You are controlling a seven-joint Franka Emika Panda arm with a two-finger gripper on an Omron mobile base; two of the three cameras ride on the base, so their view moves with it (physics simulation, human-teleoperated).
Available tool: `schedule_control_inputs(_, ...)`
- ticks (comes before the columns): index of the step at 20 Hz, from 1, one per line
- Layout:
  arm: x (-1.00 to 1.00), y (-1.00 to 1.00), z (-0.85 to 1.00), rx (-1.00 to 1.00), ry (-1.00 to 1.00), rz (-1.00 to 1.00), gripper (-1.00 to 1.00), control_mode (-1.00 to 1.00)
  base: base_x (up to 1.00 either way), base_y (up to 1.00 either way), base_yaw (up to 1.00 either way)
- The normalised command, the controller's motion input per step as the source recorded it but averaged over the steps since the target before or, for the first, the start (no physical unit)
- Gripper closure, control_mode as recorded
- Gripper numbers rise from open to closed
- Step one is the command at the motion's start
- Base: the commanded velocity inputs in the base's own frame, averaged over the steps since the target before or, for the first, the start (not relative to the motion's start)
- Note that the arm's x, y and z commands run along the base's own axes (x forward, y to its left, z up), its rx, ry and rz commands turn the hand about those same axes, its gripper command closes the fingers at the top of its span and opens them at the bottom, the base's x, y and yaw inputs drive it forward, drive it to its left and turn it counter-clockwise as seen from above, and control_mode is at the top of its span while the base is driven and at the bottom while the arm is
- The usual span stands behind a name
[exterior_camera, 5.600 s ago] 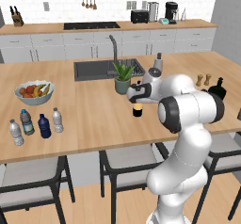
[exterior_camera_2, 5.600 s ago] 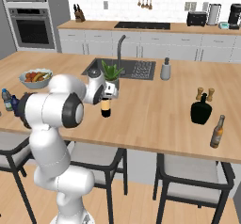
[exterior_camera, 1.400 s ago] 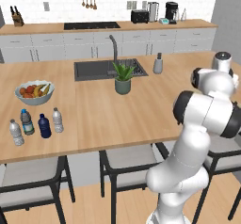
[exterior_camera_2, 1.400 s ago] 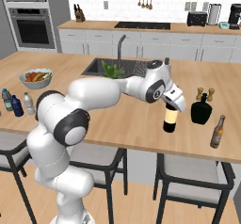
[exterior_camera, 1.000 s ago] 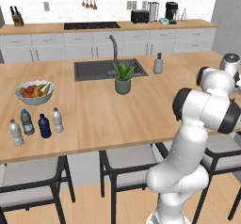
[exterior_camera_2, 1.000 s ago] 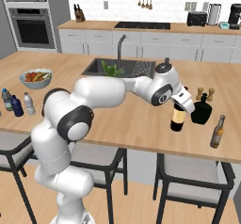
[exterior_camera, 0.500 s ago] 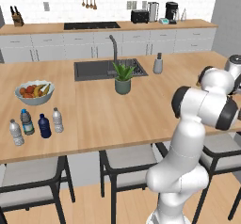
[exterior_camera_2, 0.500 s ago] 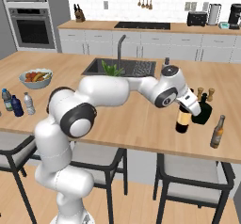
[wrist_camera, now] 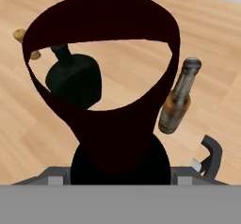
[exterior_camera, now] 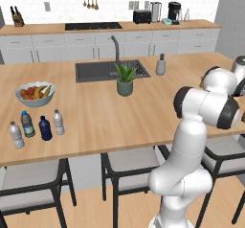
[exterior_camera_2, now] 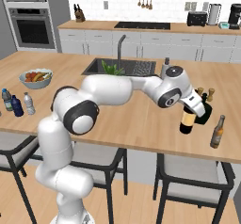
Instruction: Move the plastic bottles in the middle to the plastics group, and the glass bottles in the middle to the glass group.
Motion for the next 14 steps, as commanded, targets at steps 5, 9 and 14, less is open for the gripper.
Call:
schedule_control_inputs(5, 0.00, -0.18, 0.00, 0.00, 0.00, -0.01, 1.00, -1.00, 0.00, 0.00, 0.00)
schedule_control_inputs(9, 0.00, -0.17, 0.00, 0.00, 0.00, -0.01, 1.00, -1.00, 0.00, 0.00, 0.00)
schedule_control_inputs(14, 0.00, -0.13, 0.00, 0.00, 0.00, -0.01, 1.00, -1.00, 0.00, 0.00, 0.00)
